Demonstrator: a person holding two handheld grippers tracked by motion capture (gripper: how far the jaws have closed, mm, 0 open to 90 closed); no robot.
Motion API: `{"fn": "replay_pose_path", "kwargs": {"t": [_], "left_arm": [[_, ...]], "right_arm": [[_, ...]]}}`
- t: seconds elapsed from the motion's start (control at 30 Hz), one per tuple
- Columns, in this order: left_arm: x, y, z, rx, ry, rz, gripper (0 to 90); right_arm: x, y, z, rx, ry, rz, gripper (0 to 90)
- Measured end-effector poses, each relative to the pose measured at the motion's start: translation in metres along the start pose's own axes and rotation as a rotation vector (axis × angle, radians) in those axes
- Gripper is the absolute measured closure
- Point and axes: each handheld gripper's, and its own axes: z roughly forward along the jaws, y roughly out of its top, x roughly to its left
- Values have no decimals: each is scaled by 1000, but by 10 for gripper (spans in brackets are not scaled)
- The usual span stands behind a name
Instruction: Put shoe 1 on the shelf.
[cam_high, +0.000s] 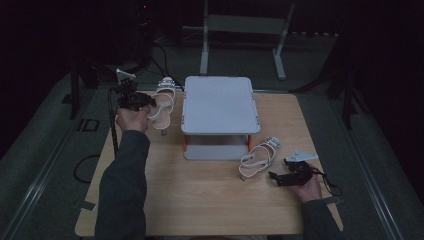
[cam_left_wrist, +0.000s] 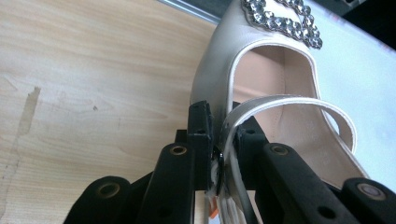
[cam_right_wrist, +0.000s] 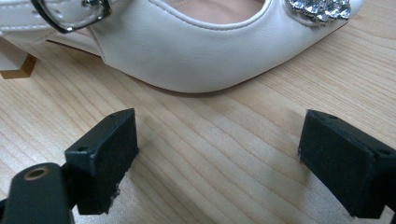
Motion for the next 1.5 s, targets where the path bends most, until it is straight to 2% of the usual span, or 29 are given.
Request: {"fn": "replay_pose_path", "kwargs": {"t": [0.07, 0.2, 0.33, 0.43, 0.5, 0.6, 0.63, 0.67, 0.83, 1.0, 1.1, 1.23, 1.3, 1.4, 1.47, 1.5], "left_arm": [[-1, 3, -2, -5, -15, -23, 811], [-3, 4, -3, -9, -21, -42, 811], [-10, 8, -7, -13, -3, -24, 809], [-17, 12, -12, -28, -35, -30, 809], [-25, 15, -15, -36, -25, -17, 808], [-39, 19, -20, -47, -44, -12, 807], [-39, 19, -20, -47, -44, -12, 806], [-49, 22, -22, -55, -46, -10, 807], [-78, 30, -23, -50, -42, 9, 806], [-101, 29, -15, -27, -48, 19, 805], [-110, 26, -6, -8, -53, 5, 805], [-124, 20, 8, 27, -39, 24, 806], [-128, 17, 14, 44, -34, 36, 805], [-130, 13, 21, 56, -25, 28, 806], [-129, 11, 22, 57, -22, 23, 805], [-128, 8, 25, 61, -30, 2, 806]], "right_arm": [[0, 0, 0, 0, -1, -1, 118], [0, 0, 0, -1, -1, -2, 118], [0, 0, 0, -2, 0, -2, 118], [0, 0, 0, 0, 0, -1, 118], [0, 0, 0, -1, 0, 0, 118], [-1, 1, 0, 0, 1, 0, 118], [-1, 1, 0, 2, 1, 1, 118], [-1, 1, 0, 2, 0, 0, 118], [-1, 1, 0, 2, 0, 0, 118], [-1, 1, 1, 3, 0, 0, 118], [-1, 1, 1, 3, 0, 0, 118], [-1, 1, 1, 3, 0, 0, 118], [-1, 1, 1, 2, 0, 0, 118], [-1, 1, 1, 2, 0, 1, 118], [-1, 1, 1, 3, 0, 1, 118], [-1, 1, 1, 3, 0, 1, 118]]}}
